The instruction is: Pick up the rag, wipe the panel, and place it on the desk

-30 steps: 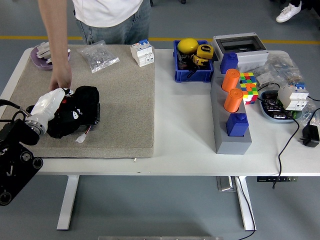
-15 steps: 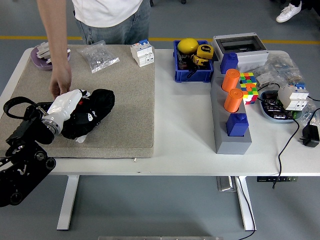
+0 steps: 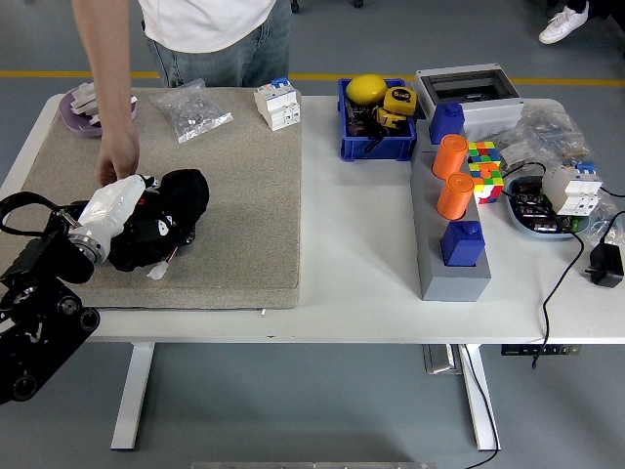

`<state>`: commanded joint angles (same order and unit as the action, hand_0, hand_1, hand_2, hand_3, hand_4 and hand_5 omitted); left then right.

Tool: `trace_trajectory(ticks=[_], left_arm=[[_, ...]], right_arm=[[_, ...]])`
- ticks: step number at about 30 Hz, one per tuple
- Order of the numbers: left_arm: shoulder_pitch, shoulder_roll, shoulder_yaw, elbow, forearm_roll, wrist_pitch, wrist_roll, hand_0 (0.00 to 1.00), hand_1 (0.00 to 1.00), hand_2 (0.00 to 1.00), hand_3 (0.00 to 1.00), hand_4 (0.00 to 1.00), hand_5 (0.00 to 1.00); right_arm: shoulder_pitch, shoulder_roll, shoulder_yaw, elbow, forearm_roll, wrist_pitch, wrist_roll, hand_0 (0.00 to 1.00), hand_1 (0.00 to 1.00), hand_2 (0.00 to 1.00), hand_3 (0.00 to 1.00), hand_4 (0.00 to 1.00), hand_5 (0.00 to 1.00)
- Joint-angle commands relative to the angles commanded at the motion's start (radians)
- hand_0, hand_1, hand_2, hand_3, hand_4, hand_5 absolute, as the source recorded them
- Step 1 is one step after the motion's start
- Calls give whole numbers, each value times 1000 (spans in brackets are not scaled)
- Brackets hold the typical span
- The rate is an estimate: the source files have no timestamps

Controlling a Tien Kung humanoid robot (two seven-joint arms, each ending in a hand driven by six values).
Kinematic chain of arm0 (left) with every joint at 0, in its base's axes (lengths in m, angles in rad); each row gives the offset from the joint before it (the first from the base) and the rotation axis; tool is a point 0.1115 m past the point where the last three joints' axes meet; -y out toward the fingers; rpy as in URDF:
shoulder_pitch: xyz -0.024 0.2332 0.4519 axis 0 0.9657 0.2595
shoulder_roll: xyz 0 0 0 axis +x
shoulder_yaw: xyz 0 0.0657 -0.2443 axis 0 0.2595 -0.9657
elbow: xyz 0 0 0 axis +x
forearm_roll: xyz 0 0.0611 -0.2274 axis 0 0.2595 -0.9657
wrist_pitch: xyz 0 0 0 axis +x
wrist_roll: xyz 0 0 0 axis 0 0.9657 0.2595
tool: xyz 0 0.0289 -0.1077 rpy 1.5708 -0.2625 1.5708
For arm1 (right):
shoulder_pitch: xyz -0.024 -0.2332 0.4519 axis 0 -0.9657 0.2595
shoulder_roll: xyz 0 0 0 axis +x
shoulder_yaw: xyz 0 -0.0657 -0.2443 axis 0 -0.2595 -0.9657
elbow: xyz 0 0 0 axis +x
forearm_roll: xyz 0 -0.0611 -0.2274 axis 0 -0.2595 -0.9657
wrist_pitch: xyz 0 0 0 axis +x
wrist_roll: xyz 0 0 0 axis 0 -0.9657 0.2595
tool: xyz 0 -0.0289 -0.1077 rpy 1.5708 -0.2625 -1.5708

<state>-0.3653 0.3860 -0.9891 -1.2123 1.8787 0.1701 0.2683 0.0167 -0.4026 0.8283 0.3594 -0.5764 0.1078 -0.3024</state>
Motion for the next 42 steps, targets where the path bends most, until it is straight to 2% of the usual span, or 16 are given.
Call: trace_trajectory(ticks=[17, 25, 42], left_arm=[[58, 20, -121, 46, 36, 10, 1, 211, 146, 520, 525, 283, 2], [74, 42, -187, 97, 42, 14, -5, 212, 147, 520, 524, 288, 2], [106, 72, -313, 179, 70, 11, -7, 212, 147, 520, 525, 289, 2]], right_arm=[[-5, 2, 4, 0, -1, 1, -3, 741, 677, 731, 681, 915, 552], [-4, 3, 7, -1, -4, 2, -6, 741, 675, 731, 682, 917, 554], [-7, 1, 5, 0, -5, 3, -7, 741, 675, 731, 687, 924, 557]])
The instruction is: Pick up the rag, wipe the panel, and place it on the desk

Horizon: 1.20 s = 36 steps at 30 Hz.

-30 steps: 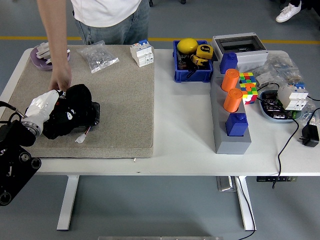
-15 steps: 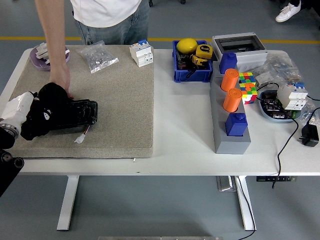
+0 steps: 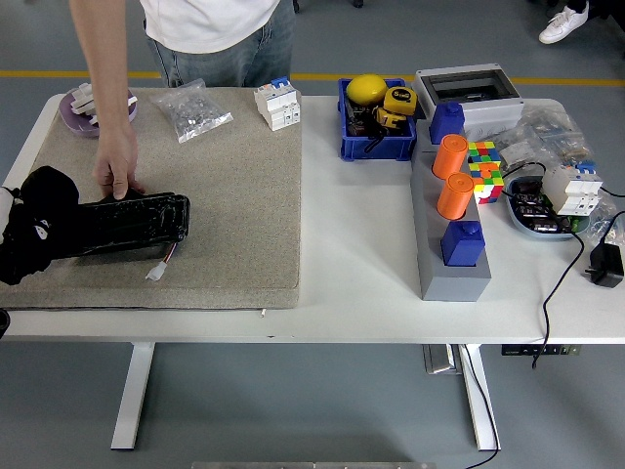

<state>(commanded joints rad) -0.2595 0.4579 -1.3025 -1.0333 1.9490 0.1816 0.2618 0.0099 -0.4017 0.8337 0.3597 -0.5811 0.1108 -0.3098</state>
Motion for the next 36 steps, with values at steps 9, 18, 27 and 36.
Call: trace_trajectory(ticks=[9, 18, 27, 36], left_arm=[[2, 6, -4, 2, 7, -6, 11, 212, 148, 523, 527, 304, 2], [5, -10, 20, -76, 8, -10, 34, 212, 149, 522, 527, 300, 2], [-5, -26, 105, -113, -12, 2, 36, 213, 151, 525, 529, 309, 2], [-29, -41, 207, -148, -33, 14, 42, 214, 151, 524, 528, 310, 2]], right_arm=[[1, 1, -1, 1, -1, 0, 0, 740, 674, 731, 691, 932, 556], [0, 0, -3, 0, -1, 1, 0, 741, 671, 731, 695, 936, 557], [0, 0, -2, 0, -2, 1, 1, 741, 670, 731, 700, 944, 561], [1, 2, -2, 0, -1, 1, 0, 741, 669, 731, 703, 949, 559]])
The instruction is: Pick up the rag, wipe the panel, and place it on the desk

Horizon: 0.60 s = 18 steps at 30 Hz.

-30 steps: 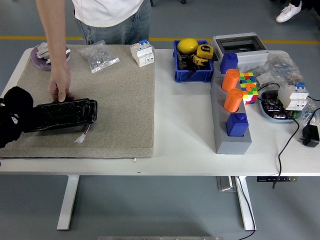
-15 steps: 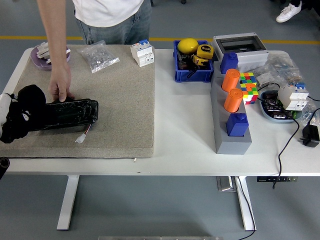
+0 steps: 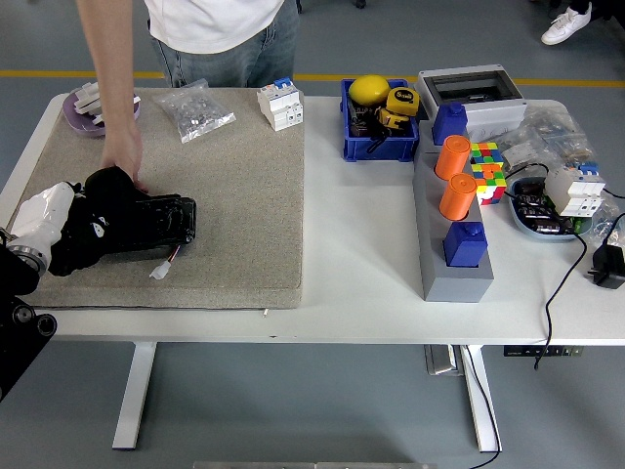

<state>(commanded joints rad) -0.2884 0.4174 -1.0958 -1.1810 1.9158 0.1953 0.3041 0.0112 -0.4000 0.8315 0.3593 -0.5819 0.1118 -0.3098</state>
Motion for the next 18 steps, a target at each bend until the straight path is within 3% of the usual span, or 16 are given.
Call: trace_trajectory(ticks=[18], left_arm=[[-69, -46, 131, -34, -27, -1, 21, 216, 152, 527, 530, 316, 2]], right_arm=[[4, -1, -1, 1, 1, 0, 0, 740, 668, 731, 713, 968, 564]])
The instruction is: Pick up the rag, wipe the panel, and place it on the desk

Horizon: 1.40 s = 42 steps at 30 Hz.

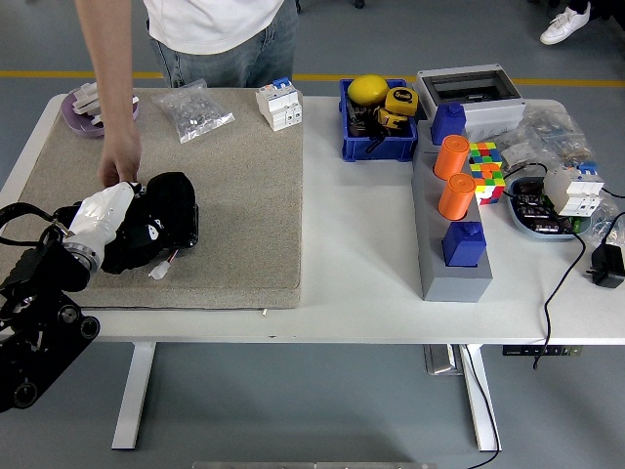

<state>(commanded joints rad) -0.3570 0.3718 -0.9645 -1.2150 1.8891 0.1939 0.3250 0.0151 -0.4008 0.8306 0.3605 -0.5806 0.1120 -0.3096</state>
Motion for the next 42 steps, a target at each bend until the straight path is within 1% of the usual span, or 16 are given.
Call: trace_trajectory(ticks=[7, 17, 26, 34, 42], left_arm=[[-16, -19, 20, -8, -1, -1, 8, 213, 151, 527, 530, 322, 2], [-8, -18, 19, -22, 2, 0, 22, 214, 151, 527, 529, 323, 2], [20, -1, -19, -14, 9, 8, 23, 214, 152, 528, 531, 330, 2], [57, 12, -87, 19, 25, 11, 20, 214, 151, 527, 530, 329, 2], [77, 42, -145, 41, 30, 14, 18, 213, 151, 527, 530, 329, 2]], right_arm=[[1, 1, -2, 0, 1, 0, 0, 740, 665, 731, 718, 975, 570], [0, 1, -6, 0, 3, 1, -2, 740, 664, 731, 719, 978, 571], [-1, 0, -9, 0, 5, 1, -3, 740, 664, 732, 725, 988, 575], [-4, 0, -7, 0, 4, 2, -3, 740, 663, 731, 728, 992, 579], [-6, -1, -7, 0, 2, 2, -4, 740, 662, 732, 729, 994, 580]])
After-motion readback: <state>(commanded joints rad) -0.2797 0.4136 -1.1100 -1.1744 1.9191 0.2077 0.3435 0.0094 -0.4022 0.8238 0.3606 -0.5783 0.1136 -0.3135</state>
